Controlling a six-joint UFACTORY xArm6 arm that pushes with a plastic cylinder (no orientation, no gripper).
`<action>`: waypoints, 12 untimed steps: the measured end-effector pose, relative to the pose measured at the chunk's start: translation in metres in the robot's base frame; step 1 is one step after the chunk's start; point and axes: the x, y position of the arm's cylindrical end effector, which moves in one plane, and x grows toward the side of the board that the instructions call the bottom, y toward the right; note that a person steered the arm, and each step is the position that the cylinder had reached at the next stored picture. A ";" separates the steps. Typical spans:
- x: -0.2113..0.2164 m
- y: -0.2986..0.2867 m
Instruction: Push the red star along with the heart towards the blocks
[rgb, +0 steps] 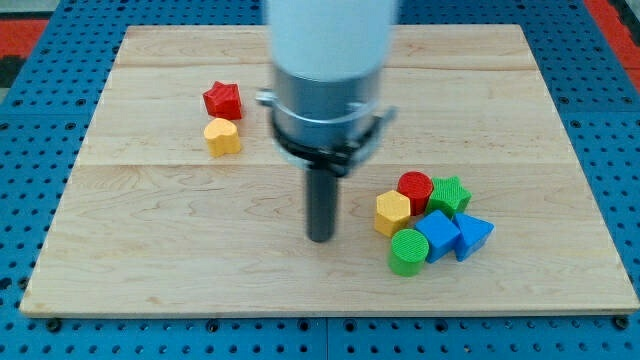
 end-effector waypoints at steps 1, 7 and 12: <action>-0.066 -0.055; -0.193 -0.072; -0.174 -0.183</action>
